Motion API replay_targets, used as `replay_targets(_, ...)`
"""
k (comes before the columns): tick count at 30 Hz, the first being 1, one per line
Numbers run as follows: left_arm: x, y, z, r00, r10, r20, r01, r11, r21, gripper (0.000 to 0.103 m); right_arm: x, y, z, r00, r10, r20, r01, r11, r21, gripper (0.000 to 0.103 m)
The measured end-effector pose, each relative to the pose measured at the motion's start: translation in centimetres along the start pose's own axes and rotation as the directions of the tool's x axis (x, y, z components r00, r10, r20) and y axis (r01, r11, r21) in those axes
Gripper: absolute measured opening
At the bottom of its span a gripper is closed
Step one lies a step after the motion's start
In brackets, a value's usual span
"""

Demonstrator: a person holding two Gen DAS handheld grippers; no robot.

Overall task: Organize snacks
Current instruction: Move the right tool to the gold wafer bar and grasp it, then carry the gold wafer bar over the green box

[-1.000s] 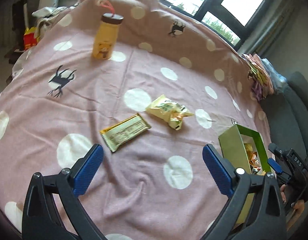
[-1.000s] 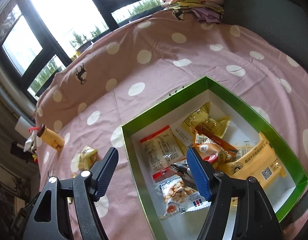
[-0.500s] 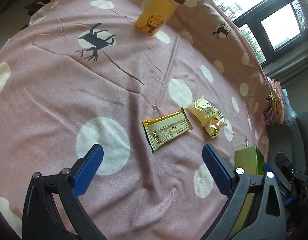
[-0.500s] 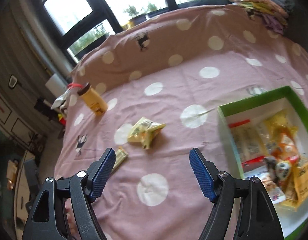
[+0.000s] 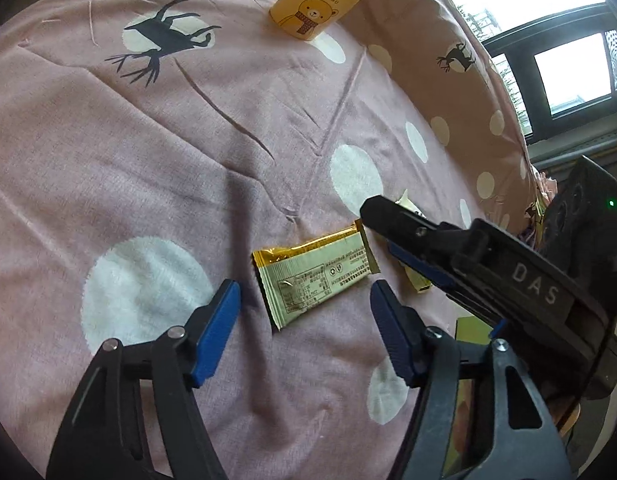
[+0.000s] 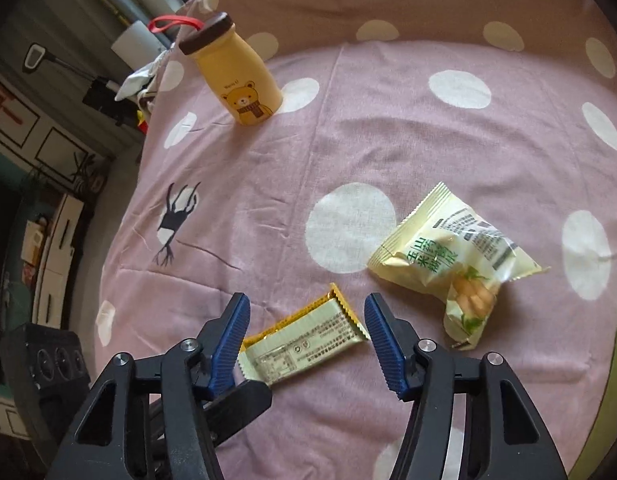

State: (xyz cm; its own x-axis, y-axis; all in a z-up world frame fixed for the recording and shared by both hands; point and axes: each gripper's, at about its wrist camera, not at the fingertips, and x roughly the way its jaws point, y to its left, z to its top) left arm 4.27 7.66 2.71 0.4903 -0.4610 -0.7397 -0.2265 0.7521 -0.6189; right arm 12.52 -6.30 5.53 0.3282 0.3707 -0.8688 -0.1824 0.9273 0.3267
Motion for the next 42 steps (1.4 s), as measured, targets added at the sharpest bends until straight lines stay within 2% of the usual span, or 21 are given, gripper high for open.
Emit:
replay_targets(5, 0.4, 0.4, 0.4, 1.000, 0.005, 0.005, -0.005, 1.000, -0.006, 0.041, 2.5, -0.6, -0.1, 0.998, -0.014, -0.059, 0.014, 1.000, 0.000, 0.054)
replay_targets(8, 0.5, 0.5, 0.4, 1.000, 0.017, 0.006, -0.017, 1.000, 0.003, 0.033, 2.6, -0.6, -0.4, 0.999, -0.022, -0.049, 0.021, 1.000, -0.003, 0.052)
replay_targets(10, 0.4, 0.4, 0.2, 0.999, 0.032, 0.010, -0.032, 0.999, 0.016, 0.029, 2.5, -0.5, -0.5, 0.998, 0.003, -0.062, -0.003, 1.000, -0.005, 0.051)
replay_targets(14, 0.3, -0.1, -0.3, 1.000, 0.025, -0.011, -0.024, 0.998, 0.051, 0.027, 2.3, -0.4, -1.1, 0.998, 0.012, -0.067, -0.012, 1.000, 0.000, 0.051)
replay_targets(19, -0.6, -1.3, -1.1, 1.000, -0.015, -0.015, 0.017, 0.994, 0.109, 0.023, 1.5, -1.3, -2.4, 0.990, 0.120, -0.071, -0.114, 0.990, 0.085, 0.051)
replay_targets(25, -2.4, -3.1, -2.9, 0.997, -0.080, -0.007, 0.080, 0.975, 0.208, 0.021, -1.0, -2.1, -4.2, 0.983, 0.182, -0.024, -0.177, 0.975, 0.134, 0.051)
replay_targets(29, -3.7, -4.6, -4.1, 0.991, -0.137, -0.003, 0.132, 0.950, 0.284, 0.020, -3.2, -2.0, -5.3, 0.979, 0.204, 0.019, -0.205, 0.969, 0.138, 0.051)
replay_targets(37, -3.7, -7.8, -6.6, 0.973, -0.216, -0.076, 0.229, 0.896, 0.381, 0.020, -7.9, -3.6, -8.7, 0.973, 0.167, 0.157, -0.195, 0.964, 0.182, 0.051)
replay_targets(42, -3.4, -9.7, -7.6, 0.959, -0.257, -0.122, 0.285, 0.860, 0.423, 0.021, -10.2, -5.4, -10.7, 0.958, 0.168, 0.231, -0.222, 0.946, 0.234, 0.051)
